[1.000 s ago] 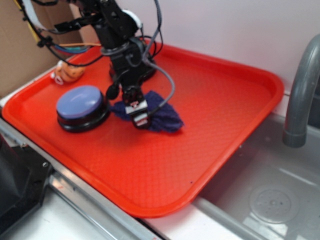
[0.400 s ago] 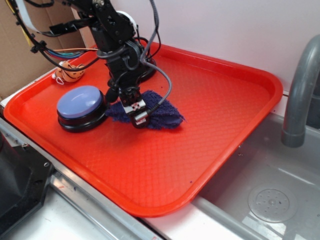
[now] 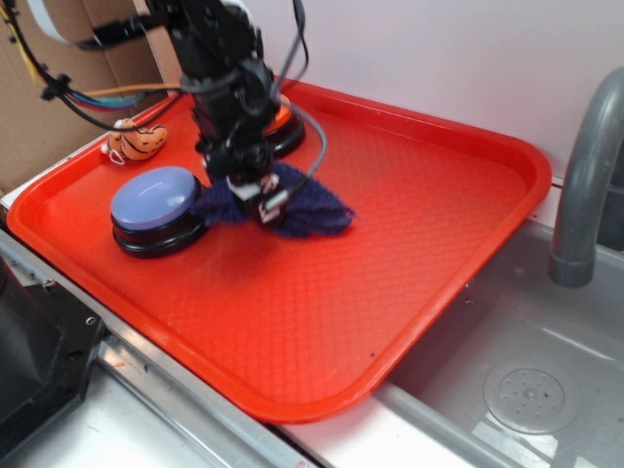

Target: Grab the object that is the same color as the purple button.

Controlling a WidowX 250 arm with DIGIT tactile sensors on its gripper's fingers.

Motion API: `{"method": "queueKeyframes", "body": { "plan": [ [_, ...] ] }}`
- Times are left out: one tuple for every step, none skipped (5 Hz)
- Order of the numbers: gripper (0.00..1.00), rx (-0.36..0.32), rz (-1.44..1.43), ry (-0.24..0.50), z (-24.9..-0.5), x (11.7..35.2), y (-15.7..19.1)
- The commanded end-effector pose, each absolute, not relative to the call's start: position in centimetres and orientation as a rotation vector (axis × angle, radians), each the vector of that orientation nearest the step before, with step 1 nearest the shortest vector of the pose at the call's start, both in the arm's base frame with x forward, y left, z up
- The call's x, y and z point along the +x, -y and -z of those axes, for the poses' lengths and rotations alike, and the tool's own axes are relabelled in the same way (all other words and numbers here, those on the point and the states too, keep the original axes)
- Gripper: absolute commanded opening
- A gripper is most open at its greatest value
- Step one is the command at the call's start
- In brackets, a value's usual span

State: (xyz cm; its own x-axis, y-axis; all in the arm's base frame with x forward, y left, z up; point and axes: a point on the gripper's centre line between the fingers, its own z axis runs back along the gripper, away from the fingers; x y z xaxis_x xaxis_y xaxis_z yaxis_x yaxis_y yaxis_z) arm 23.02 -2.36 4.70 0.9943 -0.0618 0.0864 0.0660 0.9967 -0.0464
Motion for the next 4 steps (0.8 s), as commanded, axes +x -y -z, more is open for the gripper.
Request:
{"method": "queueKeyframes", "body": {
  "plan": [
    [0.0, -0.042, -0.16, 0.192, -14.8, 24.5, 3.0],
    [0.0, -0.073, -0.232, 0.2, -18.5, 24.5, 2.8],
    [0.0, -0.083, -0.282, 0.206, -20.3, 24.6, 2.5],
    [0.0, 0.001, -0.362, 0.203, -19.7, 24.7, 2.6]
  ]
}}
